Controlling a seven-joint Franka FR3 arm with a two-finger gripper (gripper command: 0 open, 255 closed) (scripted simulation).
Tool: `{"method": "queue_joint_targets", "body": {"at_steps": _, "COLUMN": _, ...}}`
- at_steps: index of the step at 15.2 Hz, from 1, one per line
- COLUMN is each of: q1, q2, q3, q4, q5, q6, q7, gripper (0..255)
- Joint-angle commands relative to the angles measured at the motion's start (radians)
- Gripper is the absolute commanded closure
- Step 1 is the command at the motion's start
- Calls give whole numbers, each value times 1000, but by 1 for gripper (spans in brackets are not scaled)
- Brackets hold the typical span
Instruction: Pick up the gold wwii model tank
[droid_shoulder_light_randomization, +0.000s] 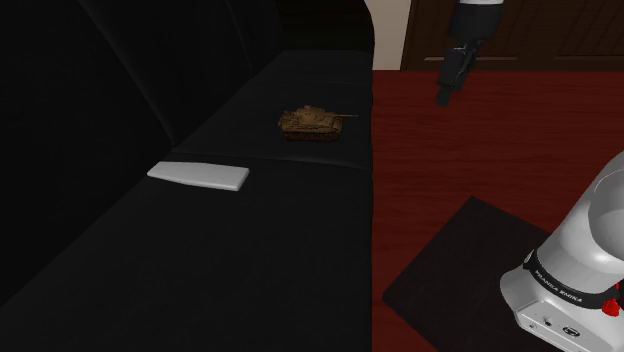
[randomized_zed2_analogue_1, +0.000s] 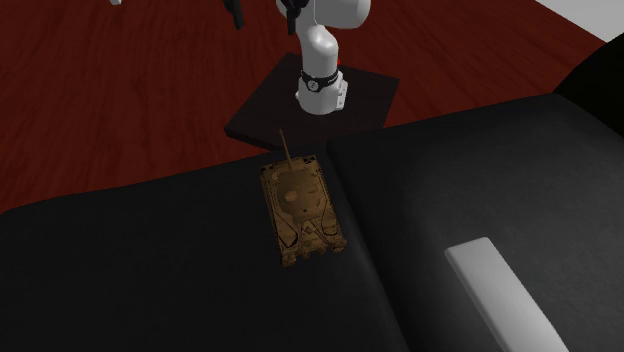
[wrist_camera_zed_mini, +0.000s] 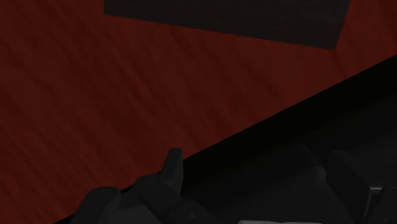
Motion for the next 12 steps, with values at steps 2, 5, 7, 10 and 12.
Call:
{"method": "queue_joint_targets", "body": {"at_steps": 2, "q1": 8, "q2": 35, "q3": 3, "q4": 17, "q5": 7, "q6": 23, "q7": -7, "gripper": 0}}
{"method": "queue_joint_targets", "body": {"at_steps": 5, "q1": 31, "q2": 139, "q3": 11, "q4": 74, "q5": 27, "q6": 83, "q7": -29, "gripper": 0}}
{"method": "queue_joint_targets", "body": {"at_steps": 7, "q1": 47, "q2": 207, "q3": 16, "q4": 117, "q5": 39, "q6": 118, "q7": -45, "gripper": 0}}
{"method": "queue_joint_targets", "body": {"at_steps": 10, "q1": 68, "q2": 309, "q3": 26, "q4": 190, "q5": 58, "q6": 161, "q7": -68, "gripper": 0}}
{"method": "queue_joint_targets", "body": {"at_steps": 12, "q1": 82, "q2": 376, "q3": 33, "q4": 243, "q5": 69, "q6": 185, "q7": -84, "gripper": 0}}
